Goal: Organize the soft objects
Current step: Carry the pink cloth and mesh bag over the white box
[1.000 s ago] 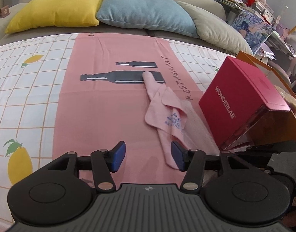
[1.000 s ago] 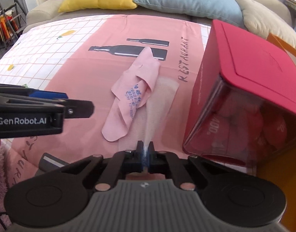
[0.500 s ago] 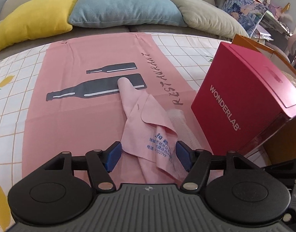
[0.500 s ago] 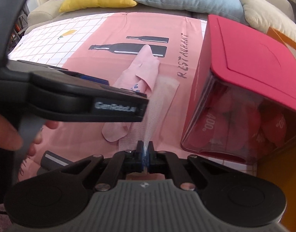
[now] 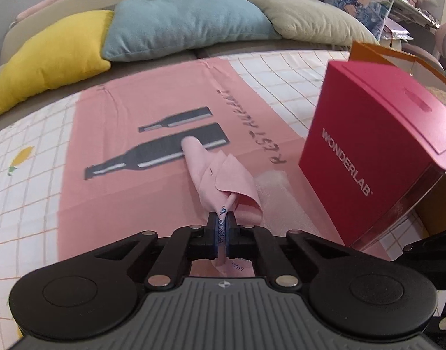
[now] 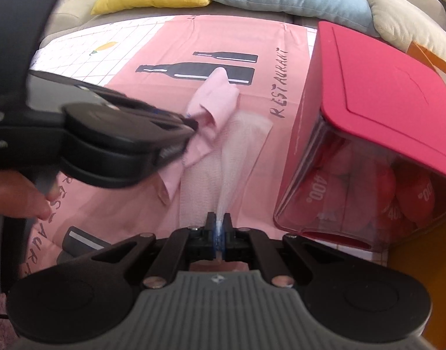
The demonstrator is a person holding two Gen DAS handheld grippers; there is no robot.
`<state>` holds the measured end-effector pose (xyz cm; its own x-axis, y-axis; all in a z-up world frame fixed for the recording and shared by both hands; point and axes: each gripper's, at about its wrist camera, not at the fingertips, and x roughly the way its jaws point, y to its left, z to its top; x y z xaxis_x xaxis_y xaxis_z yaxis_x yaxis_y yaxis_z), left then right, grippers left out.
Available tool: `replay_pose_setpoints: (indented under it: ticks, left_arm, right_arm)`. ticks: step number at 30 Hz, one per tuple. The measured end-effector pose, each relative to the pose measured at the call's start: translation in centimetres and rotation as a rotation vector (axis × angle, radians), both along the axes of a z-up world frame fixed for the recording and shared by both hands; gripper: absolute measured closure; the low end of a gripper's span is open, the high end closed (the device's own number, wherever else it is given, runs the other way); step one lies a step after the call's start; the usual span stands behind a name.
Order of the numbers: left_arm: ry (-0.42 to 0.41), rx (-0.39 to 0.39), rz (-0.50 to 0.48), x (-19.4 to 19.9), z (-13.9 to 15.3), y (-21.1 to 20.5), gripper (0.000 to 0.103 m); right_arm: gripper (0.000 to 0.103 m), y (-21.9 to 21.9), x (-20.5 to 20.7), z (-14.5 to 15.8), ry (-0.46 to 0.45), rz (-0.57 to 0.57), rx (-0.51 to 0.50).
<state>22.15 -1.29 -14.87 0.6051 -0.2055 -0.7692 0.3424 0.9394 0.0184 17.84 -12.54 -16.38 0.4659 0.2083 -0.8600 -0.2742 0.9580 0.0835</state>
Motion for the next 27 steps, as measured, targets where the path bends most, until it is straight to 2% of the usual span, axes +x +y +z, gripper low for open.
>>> replay_pose_setpoints:
  ticks: [2, 10, 19, 27]
  left_arm:
    - [-0.016, -0.013, 0.021, -0.2, 1.1, 0.7, 0.099]
    - [-0.055, -0.044, 0.099, -2.6, 4.8, 3.2, 0.099]
    - [-0.082, -0.053, 0.081, -5.9, 7.2, 2.0, 0.099]
    - [-0.137, -0.05, 0.056, -8.4, 10.0, 0.7, 0.099]
  right_arm:
    - [0.103, -0.4, 0.2, 0.1, 0.013, -0.016, 0.021]
    - [0.103, -1.0, -0.9, 2.4, -0.037, -0.028, 0.061]
    - [0.103, -1.9, -3.9, 6.6, -0.162, -0.015, 0.081]
    - [0.103, -3.7, -6.4, 10.3, -0.284, -0.059, 0.122]
